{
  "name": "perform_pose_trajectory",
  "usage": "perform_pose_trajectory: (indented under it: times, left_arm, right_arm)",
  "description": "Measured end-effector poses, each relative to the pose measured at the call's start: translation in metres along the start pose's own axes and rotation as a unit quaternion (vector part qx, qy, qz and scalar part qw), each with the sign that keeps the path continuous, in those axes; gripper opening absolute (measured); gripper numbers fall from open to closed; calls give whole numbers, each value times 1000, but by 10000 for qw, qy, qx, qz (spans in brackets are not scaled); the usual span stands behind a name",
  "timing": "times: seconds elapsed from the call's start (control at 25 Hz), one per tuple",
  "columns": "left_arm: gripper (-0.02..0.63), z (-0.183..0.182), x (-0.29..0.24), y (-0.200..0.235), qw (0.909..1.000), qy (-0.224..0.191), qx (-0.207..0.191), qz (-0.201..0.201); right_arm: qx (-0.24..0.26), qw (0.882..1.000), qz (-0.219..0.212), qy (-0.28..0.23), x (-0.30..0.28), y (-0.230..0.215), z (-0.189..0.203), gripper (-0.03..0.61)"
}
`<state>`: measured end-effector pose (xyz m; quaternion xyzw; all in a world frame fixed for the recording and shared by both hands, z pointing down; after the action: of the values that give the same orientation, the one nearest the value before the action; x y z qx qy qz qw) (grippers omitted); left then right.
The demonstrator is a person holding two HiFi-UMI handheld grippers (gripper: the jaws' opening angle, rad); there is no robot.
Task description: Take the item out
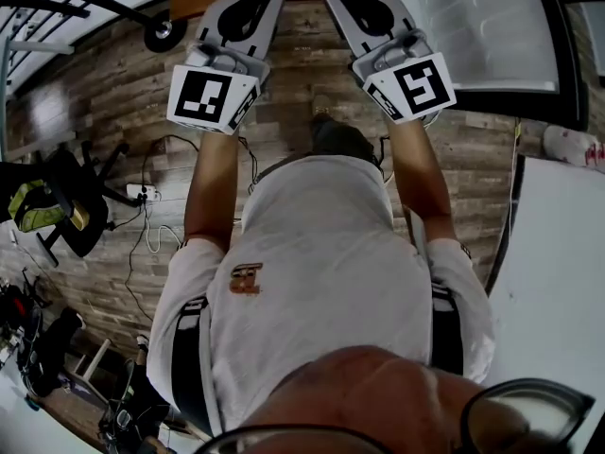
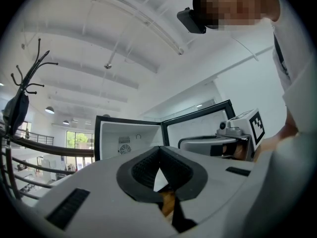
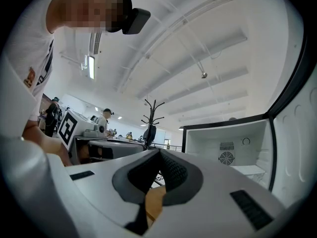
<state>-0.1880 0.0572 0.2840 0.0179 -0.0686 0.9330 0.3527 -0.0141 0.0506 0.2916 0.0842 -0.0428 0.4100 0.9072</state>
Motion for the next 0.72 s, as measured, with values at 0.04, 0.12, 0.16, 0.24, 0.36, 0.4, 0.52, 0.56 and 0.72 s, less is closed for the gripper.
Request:
perform_pose_trajectory:
  times: [0.04,0.12,0.16,0.24,0.36,0.4,0.52,0.56,0.72]
  left_arm:
    - [18,1,-10,6,10000,2,9,-18]
    - [18,4,-30,16,10000,9,15,-37]
    - [18,5,-40,20,10000,16,15,-47]
    - [18,9,-61,31,10000,31,23,-89]
    - [18,11,-87,46,9998,52,33,-169]
    - [18,11,-95,50,9998,64,31,-189]
    - [18,14,-119,69,9996,102,21,-256]
    - [18,16,-129,77,9995,114,19,-287]
    - [18,24,-170,101,9990,149,23,-420]
  right_arm:
    - [10,10000,-11,-3,-7,-9,1,32]
    - [33,10000,-24,-12,-19,-28,4,32]
    - [38,10000,-29,-18,-24,-38,6,32]
    - [23,10000,-43,-43,-35,-60,9,32]
    - [14,9999,-75,-66,-50,-88,14,32]
    - [31,9999,-83,-68,-55,-95,14,32]
    - [83,9998,-119,-114,-77,-120,18,32]
    - [98,9997,-131,-155,-86,-129,20,32]
    - [152,9997,-172,-131,-113,-168,32,32]
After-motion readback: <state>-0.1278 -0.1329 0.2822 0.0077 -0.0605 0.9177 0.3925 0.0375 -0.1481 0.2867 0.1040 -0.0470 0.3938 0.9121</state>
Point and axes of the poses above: the fingertips, and each gripper's own axes: x backward along the fingers, y to its left, z out of its underside, the point moved 9 cm from there along x, backward along the fingers, and after that the axes turned 7 degrees about z, right-handed, at the moved point
